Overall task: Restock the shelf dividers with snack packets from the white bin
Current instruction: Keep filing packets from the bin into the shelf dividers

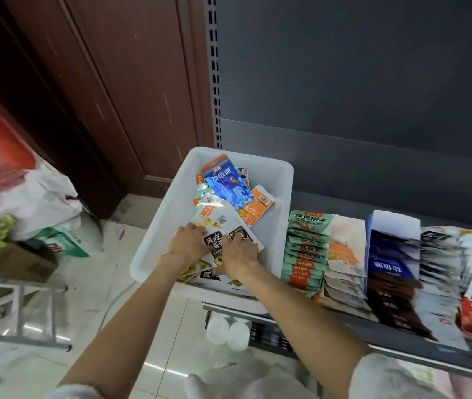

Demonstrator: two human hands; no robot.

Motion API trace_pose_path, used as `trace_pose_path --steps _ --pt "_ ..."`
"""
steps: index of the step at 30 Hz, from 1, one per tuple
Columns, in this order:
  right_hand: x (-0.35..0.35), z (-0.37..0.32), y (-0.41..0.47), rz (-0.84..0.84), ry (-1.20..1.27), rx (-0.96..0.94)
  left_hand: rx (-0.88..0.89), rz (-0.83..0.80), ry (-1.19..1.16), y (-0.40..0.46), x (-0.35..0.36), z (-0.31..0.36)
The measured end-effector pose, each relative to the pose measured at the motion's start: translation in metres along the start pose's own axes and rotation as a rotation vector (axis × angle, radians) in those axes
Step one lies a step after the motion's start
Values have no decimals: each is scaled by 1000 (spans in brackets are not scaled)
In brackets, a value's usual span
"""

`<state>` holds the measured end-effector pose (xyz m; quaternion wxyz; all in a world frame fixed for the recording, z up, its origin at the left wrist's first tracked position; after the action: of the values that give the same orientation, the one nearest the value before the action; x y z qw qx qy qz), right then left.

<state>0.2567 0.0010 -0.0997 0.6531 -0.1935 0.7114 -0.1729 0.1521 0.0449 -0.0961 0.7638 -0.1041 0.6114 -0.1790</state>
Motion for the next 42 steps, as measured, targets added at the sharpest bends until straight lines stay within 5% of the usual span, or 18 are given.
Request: trace_pose_path --steps 6,11,14,18,23,28,32,37,42 --pt "-22 13 -3 162 440 35 11 57 -159 2 -3 1" --pt "-67 43 -40 439 1102 -13 -143 41 -1238 -28 -17 -2" --pt "-79 58 -74 433 1448 -117 18 14 -1411 -56 -40 33" --pt "-86 92 -115 441 1455 -115 246 198 -1287 -86 -79 93" --pt "-139 183 -204 1009 957 -87 635 294 -863 -111 -105 194" --pt "-150 271 -280 1159 649 26 955 452 -620 -145 -105 300" --pt "-117 348 -315 1247 849 191 942 634 -625 -163 -92 356" --pt "-87 423 -341 1407 976 337 809 335 -313 -111 -17 420" --pt "-89 454 -319 1340 1086 345 821 306 31 -96 18 450"
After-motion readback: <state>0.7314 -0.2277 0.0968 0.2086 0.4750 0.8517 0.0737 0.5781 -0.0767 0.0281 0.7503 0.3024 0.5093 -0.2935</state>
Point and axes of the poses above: each hand's wrist, its own y-axis towards the middle knuckle, its own x-axis out of the palm, z = x × y, the point moved 9 cm from there along y, towards the middle knuckle
